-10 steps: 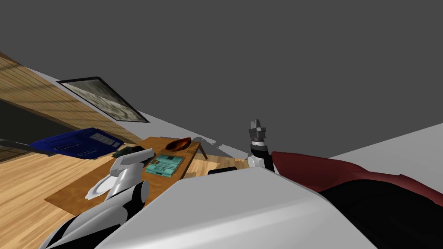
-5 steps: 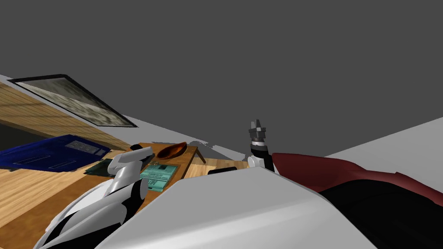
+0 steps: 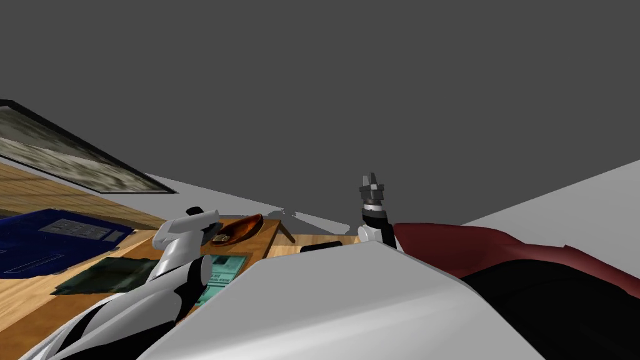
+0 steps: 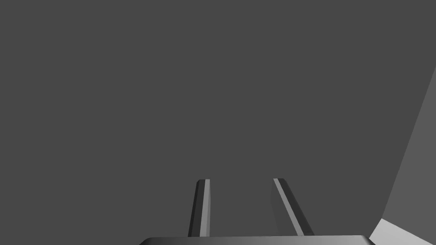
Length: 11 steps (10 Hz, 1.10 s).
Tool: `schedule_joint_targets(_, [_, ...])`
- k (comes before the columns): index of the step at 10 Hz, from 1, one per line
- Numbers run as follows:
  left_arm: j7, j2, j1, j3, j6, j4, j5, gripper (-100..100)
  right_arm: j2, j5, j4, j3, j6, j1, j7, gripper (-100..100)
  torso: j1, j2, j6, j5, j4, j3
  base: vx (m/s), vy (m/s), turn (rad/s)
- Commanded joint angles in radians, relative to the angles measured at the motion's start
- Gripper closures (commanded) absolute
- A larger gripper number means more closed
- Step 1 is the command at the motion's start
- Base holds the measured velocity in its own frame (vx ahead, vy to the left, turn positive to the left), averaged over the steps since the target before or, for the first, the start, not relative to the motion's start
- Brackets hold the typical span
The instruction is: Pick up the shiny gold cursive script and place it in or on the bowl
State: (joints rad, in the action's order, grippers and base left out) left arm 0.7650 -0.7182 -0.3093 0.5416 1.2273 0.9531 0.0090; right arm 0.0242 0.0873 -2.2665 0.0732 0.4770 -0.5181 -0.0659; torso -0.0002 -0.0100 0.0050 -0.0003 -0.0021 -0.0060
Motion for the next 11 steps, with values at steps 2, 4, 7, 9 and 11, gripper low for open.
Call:
schedule_joint_targets(2, [0.014, -0.013, -0.015, -0.004, 0.044, -0.013, 0.005, 100, 0.0, 0.0, 0.0, 0.0, 0.0, 0.0, 0.0, 0, 0.0, 0.0, 0.0, 0.0, 0.0, 0.0, 0.113, 0.021, -0.083])
schedule_joint_targets(4, [0.025, -0.022, -0.026, -0.006, 0.078, -0.021, 0.011, 100, 0.0, 0.0, 0.0, 0.0, 0.0, 0.0, 0.0, 0, 0.001, -0.001, 0.0, 0.0, 0.0, -0.001, 0.12, 0.017, -0.118])
schedule_joint_targets(7, [0.023, -0.021, -0.027, -0.006, 0.067, -0.021, 0.01, -100, 0.0, 0.0, 0.0, 0.0, 0.0, 0.0, 0.0, 0, 0.0, 0.006, -0.002, 0.001, 0.0, 0.003, 0.025, 0.004, -0.011])
schedule_joint_targets(9, [0.023, -0.021, -0.027, -0.006, 0.067, -0.021, 0.01, -100, 0.0, 0.0, 0.0, 0.0, 0.0, 0.0, 0.0, 0, 0.0, 0.008, -0.003, 0.001, 0.001, 0.004, 0.0, 0.0, 0.0])
schedule_joint_targets(11, [0.023, -0.021, -0.027, -0.006, 0.067, -0.021, 0.01, 0, 0.0, 0.0, 0.0, 0.0, 0.0, 0.0, 0.0, 0, 0.0, 0.008, -0.003, 0.001, 0.001, 0.004, 0.0, 0.0, 0.0])
